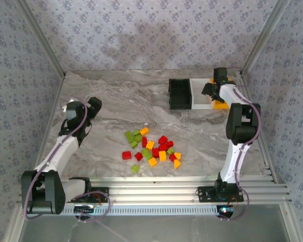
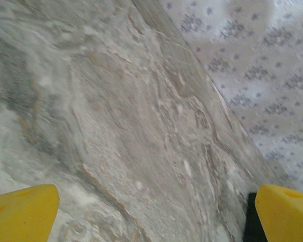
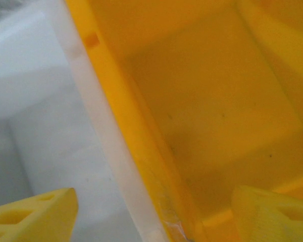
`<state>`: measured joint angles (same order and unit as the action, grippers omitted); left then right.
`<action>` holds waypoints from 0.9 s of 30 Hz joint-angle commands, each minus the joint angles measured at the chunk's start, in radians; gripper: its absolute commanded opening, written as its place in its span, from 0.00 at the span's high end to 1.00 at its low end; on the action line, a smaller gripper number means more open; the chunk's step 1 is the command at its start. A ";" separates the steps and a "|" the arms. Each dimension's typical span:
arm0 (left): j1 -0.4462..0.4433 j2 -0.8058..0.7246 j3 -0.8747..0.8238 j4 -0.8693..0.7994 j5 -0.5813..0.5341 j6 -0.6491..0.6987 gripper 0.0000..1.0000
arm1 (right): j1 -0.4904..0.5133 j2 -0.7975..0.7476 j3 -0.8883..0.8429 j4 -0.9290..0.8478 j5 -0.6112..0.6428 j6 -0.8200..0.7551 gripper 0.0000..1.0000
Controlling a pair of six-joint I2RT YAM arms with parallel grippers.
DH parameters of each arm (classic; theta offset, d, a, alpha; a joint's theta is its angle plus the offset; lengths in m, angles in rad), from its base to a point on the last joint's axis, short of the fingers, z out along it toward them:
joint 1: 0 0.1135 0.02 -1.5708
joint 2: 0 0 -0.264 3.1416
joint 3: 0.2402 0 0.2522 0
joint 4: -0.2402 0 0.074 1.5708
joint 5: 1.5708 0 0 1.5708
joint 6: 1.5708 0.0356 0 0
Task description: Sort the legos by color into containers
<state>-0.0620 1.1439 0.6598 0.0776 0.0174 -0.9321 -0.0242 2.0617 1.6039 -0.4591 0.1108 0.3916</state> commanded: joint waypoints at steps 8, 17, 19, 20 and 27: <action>-0.078 -0.018 -0.037 -0.024 0.037 0.031 0.01 | 0.014 0.067 0.060 -0.083 -0.052 0.022 0.58; -0.147 -0.065 -0.050 -0.071 0.035 0.041 0.01 | 0.125 -0.034 -0.064 0.003 -0.087 0.005 0.84; -0.161 -0.079 -0.053 -0.086 0.033 0.045 0.01 | 0.168 -0.052 -0.085 0.016 -0.088 0.001 0.97; -0.167 -0.091 -0.056 -0.094 0.033 0.046 0.01 | 0.192 -0.062 -0.097 0.024 -0.095 0.001 1.00; -0.186 -0.186 -0.067 -0.177 0.012 0.058 0.01 | 0.385 -0.098 -0.148 0.063 -0.102 -0.012 1.00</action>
<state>-0.2394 0.9993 0.5972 -0.0467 0.0368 -0.8989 0.2977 1.9984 1.4689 -0.4377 0.0860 0.3737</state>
